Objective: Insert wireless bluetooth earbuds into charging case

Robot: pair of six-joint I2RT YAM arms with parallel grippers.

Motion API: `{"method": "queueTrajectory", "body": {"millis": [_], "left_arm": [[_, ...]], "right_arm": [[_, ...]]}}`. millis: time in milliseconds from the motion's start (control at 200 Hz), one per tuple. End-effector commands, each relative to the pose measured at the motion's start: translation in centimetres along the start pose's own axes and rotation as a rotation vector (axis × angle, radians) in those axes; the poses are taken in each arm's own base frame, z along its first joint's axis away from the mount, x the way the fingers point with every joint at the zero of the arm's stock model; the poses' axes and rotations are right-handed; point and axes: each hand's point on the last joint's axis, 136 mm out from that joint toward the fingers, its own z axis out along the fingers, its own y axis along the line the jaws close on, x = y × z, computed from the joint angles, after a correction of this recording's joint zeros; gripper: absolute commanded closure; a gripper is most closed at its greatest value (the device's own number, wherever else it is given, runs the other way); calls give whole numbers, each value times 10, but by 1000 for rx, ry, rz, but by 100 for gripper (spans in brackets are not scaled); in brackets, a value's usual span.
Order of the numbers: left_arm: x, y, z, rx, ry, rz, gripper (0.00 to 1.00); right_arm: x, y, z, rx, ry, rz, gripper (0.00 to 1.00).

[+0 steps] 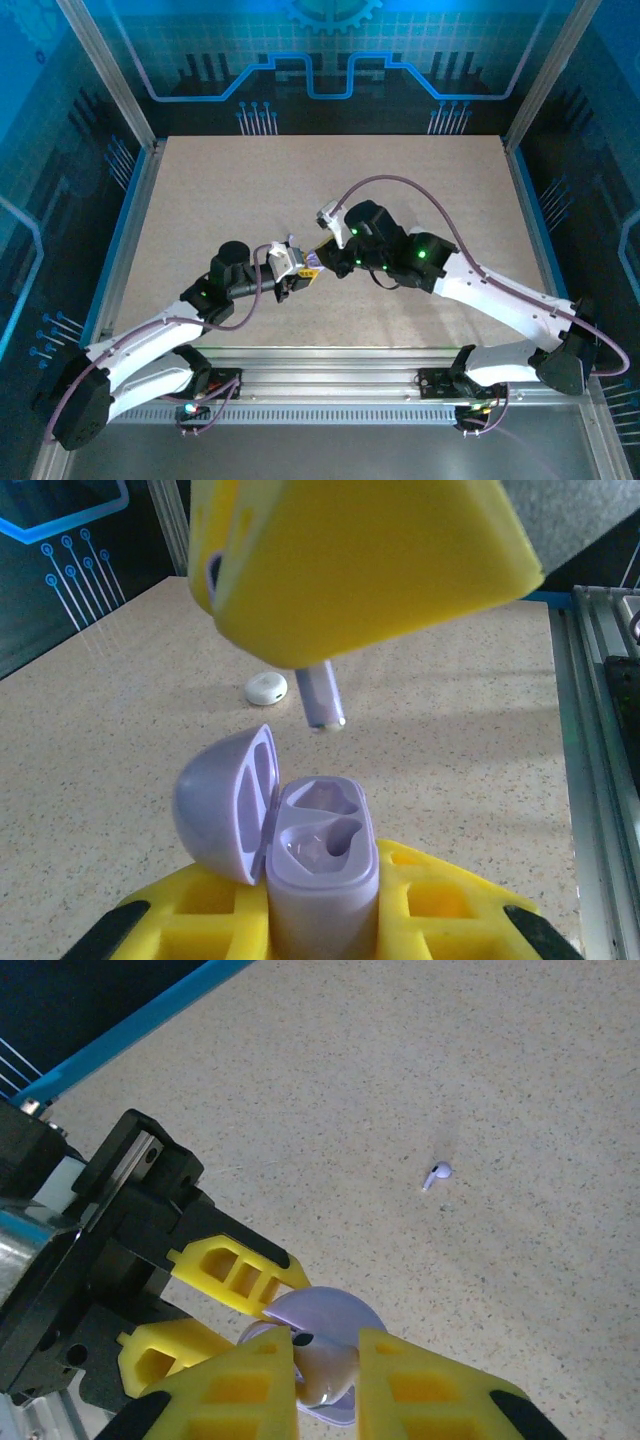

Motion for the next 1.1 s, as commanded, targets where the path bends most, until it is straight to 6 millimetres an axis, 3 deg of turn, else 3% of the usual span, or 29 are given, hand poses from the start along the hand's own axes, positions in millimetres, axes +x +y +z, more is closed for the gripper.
{"method": "queueTrajectory", "body": {"millis": [0,605,1096], "left_arm": [[-23,-1,-2,11,-55,56,84],[-31,3,-5,-20,-79,56,84],[-39,3,-8,-23,-104,50,84]], "right_arm": [[-1,0,-3,34,0,-49,83],[-1,15,14,11,-5,-49,83],[3,6,27,60,-19,4,84]]}}
